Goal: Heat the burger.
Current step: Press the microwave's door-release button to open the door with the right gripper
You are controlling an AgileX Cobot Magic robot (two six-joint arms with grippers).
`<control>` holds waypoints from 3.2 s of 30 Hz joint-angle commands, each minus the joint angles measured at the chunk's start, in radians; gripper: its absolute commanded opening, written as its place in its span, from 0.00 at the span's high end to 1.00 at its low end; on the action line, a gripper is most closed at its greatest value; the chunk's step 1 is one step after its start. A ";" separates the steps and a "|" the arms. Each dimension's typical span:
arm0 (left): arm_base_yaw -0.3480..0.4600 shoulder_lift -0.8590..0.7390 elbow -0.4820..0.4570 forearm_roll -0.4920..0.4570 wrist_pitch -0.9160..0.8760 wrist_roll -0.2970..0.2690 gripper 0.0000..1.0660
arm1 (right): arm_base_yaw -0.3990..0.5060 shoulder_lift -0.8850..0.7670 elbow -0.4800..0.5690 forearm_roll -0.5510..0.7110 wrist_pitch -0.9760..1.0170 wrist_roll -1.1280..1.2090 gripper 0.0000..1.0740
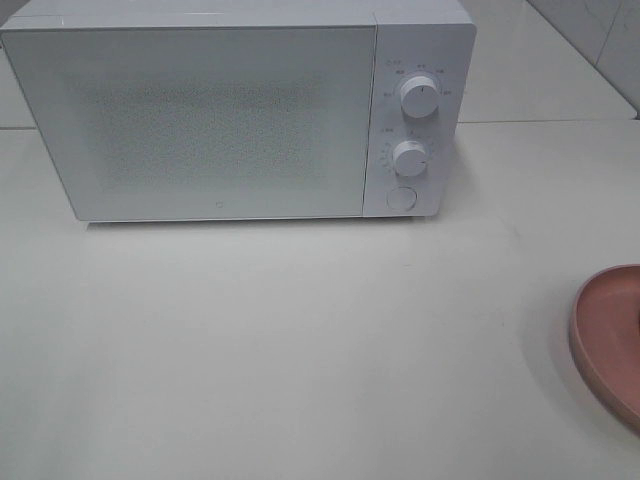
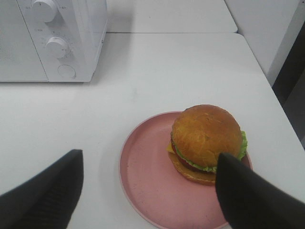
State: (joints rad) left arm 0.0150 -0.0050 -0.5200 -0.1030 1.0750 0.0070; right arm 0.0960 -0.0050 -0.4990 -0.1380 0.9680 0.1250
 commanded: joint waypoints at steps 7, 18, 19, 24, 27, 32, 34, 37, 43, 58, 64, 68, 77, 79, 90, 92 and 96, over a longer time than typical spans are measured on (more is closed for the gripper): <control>0.004 -0.005 0.003 -0.001 -0.007 -0.007 0.06 | 0.003 -0.025 0.002 -0.007 -0.006 -0.009 0.33; 0.004 -0.005 0.003 -0.001 -0.007 -0.007 0.06 | 0.003 -0.005 -0.014 -0.006 -0.016 -0.013 0.33; 0.004 -0.005 0.003 -0.001 -0.007 -0.007 0.06 | 0.003 0.023 -0.026 -0.007 -0.022 -0.013 0.33; 0.004 -0.005 0.003 -0.001 -0.007 -0.007 0.06 | 0.003 0.092 -0.034 -0.006 -0.056 -0.013 0.33; 0.004 -0.005 0.003 -0.001 -0.007 -0.007 0.06 | 0.003 0.153 -0.034 -0.006 -0.115 -0.012 0.33; 0.004 -0.005 0.003 -0.001 -0.007 -0.007 0.06 | 0.003 0.221 -0.034 -0.006 -0.177 -0.012 0.33; 0.004 -0.005 0.003 -0.001 -0.007 -0.007 0.06 | 0.003 0.258 -0.034 -0.006 -0.207 -0.012 0.33; 0.004 -0.005 0.003 -0.001 -0.007 -0.007 0.06 | 0.003 0.303 -0.032 -0.005 -0.259 -0.005 0.33; 0.004 -0.005 0.003 -0.001 -0.007 -0.007 0.06 | 0.003 0.395 0.027 0.002 -0.421 -0.004 0.33; 0.004 -0.005 0.003 -0.001 -0.007 -0.007 0.06 | 0.003 0.597 0.122 -0.001 -0.816 -0.005 0.33; 0.004 -0.005 0.003 -0.001 -0.007 -0.007 0.06 | 0.003 0.712 0.127 0.001 -1.017 0.083 0.33; 0.004 -0.005 0.003 -0.001 -0.007 -0.007 0.06 | 0.003 0.766 0.127 0.000 -1.083 0.092 0.33; 0.004 -0.005 0.003 -0.001 -0.007 -0.007 0.06 | 0.003 0.927 0.150 0.024 -1.270 0.000 0.33; 0.004 -0.005 0.003 -0.001 -0.007 -0.007 0.06 | 0.003 0.955 0.164 0.079 -1.321 -0.046 0.33; 0.004 -0.005 0.003 -0.001 -0.007 -0.007 0.06 | 0.071 1.089 0.233 0.409 -1.572 -0.345 0.33; 0.004 -0.005 0.003 -0.001 -0.007 -0.007 0.06 | 0.086 1.100 0.236 0.430 -1.586 -0.365 0.33; 0.004 -0.005 0.003 -0.001 -0.007 -0.007 0.06 | 0.190 1.162 0.246 0.569 -1.685 -0.448 0.33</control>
State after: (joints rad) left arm 0.0150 -0.0050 -0.5200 -0.1020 1.0750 0.0070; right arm 0.2380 1.1350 -0.2560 0.3610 -0.6460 -0.2650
